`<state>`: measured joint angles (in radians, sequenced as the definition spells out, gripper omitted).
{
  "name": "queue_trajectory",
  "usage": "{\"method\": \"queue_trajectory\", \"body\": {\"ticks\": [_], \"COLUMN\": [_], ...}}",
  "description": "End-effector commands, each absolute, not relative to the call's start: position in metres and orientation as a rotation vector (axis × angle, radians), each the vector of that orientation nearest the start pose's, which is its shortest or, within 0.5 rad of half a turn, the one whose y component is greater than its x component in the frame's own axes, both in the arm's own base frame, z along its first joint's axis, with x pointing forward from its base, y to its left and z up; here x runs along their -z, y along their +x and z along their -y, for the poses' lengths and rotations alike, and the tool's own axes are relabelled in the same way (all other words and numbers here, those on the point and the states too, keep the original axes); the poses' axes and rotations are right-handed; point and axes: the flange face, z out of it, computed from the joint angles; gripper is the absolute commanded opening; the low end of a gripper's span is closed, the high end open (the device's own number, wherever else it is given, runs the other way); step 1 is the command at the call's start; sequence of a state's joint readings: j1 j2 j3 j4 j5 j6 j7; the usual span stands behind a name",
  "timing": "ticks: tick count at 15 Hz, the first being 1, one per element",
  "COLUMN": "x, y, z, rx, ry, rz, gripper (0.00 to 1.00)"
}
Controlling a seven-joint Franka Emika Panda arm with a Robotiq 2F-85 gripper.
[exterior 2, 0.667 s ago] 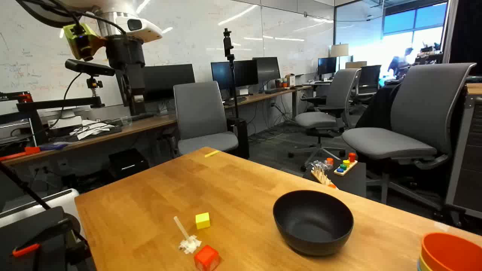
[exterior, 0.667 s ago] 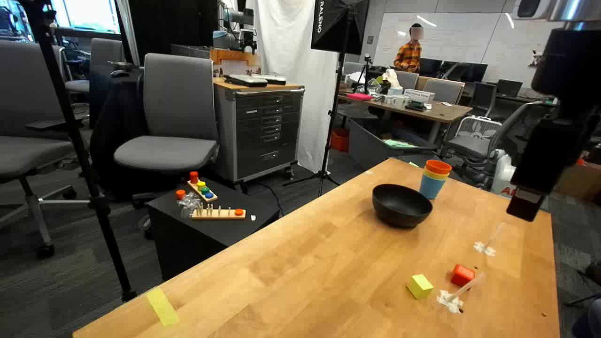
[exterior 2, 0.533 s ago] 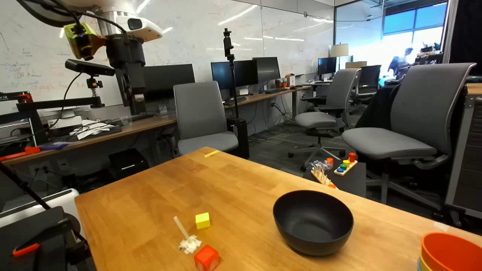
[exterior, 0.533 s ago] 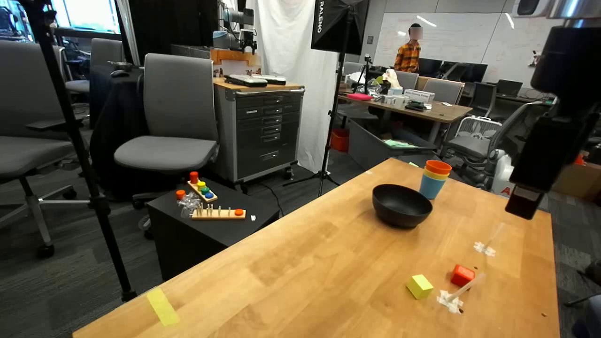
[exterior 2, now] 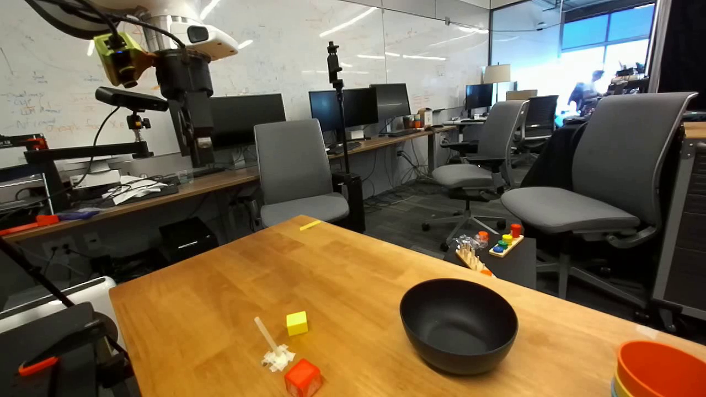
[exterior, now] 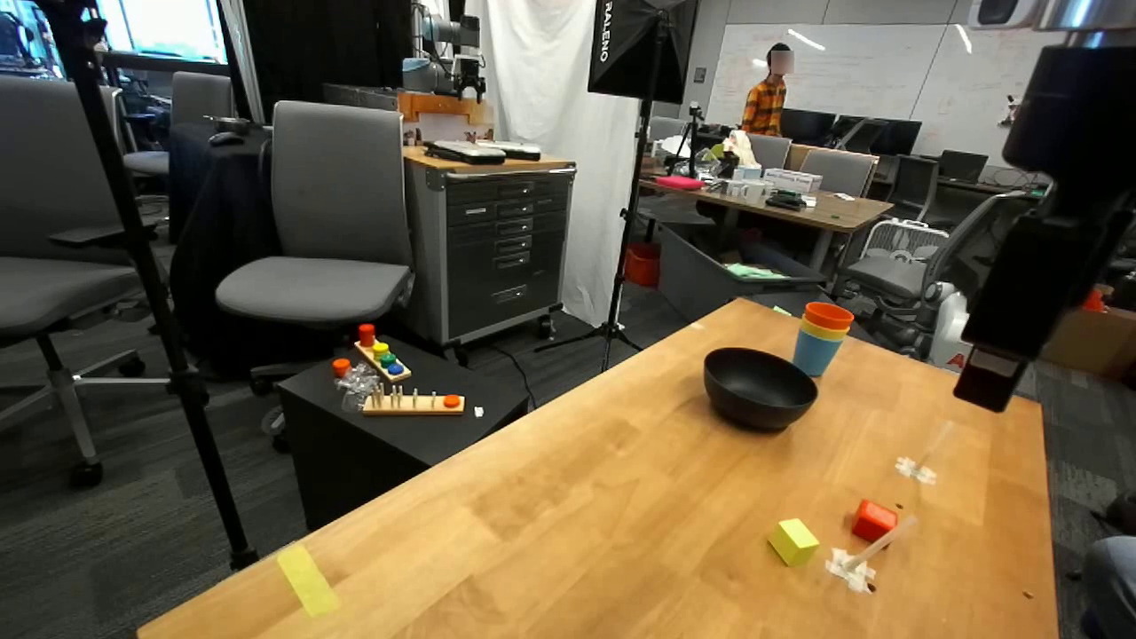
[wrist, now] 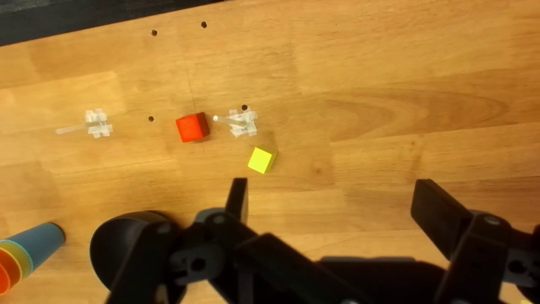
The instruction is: Put the yellow and orange block in the bowl
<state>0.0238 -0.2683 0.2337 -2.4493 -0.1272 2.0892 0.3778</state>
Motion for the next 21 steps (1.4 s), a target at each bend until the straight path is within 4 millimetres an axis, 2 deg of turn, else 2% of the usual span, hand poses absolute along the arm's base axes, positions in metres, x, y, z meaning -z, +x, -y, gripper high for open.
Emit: {"method": "queue_trajectory", "body": {"ticks": [1, 13, 21], "x": [-0.3904, -0.3904, -0.3841], "y": [0.4235, 0.4235, 0.4321], "z": [-0.1049, -0.1049, -0.0988], "rx": [-0.074, -0.074, 0.152], "ry": [-3.331, -3.331, -3.287], "rz": [-0.104, -0.104, -0.417], "gripper": [1.0, 1.0, 1.0]}}
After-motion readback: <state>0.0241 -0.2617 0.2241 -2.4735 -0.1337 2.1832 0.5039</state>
